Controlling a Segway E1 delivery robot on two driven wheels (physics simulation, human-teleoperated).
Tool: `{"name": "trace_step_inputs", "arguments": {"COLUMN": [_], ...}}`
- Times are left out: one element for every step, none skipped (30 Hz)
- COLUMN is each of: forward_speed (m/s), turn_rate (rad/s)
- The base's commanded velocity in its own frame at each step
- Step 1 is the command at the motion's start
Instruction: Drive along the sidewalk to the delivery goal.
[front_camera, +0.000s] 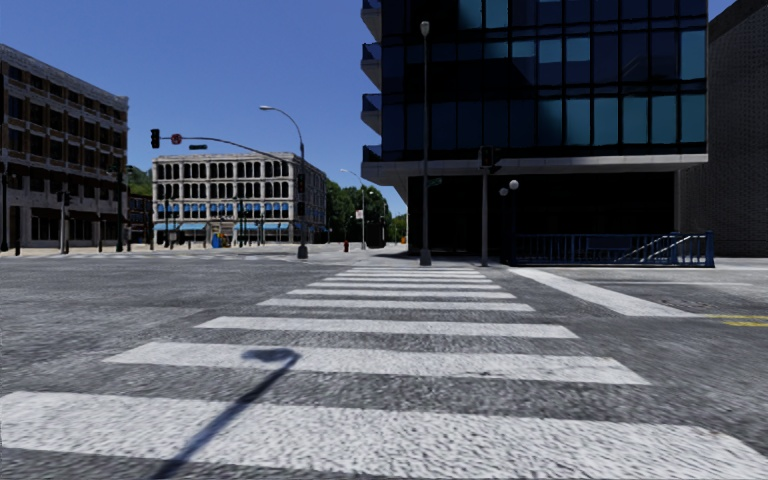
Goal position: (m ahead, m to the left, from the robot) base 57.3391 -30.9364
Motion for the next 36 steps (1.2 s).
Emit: {"name": "trace_step_inputs", "arguments": {"forward_speed": [2.0, 2.0, 2.0, 2.0, 2.0, 2.0, 2.0, 2.0, 2.0, 2.0, 2.0, 2.0, 2.0, 2.0, 2.0, 2.0, 2.0, 2.0, 2.0, 2.0, 2.0, 2.0, 2.0, 2.0, 2.0, 2.0, 2.0, 2.0, 2.0, 2.0, 2.0, 2.0, 2.0, 2.0, 2.0, 2.0], "turn_rate": [0.0, 0.0, 0.0, 0.0, 0.0, 0.0, 0.0, 0.0, 0.0, 0.0, 0.0, 0.0, 0.0, 0.0, 0.0, 0.0, 0.0, 0.0, 0.0, 0.0, 0.0, 0.0, 0.0, 0.0, 0.0, 0.0, 0.0, 0.0, 0.0, 0.0, 0.0, 0.0, 0.0, 0.0, 0.0, 0.0]}}
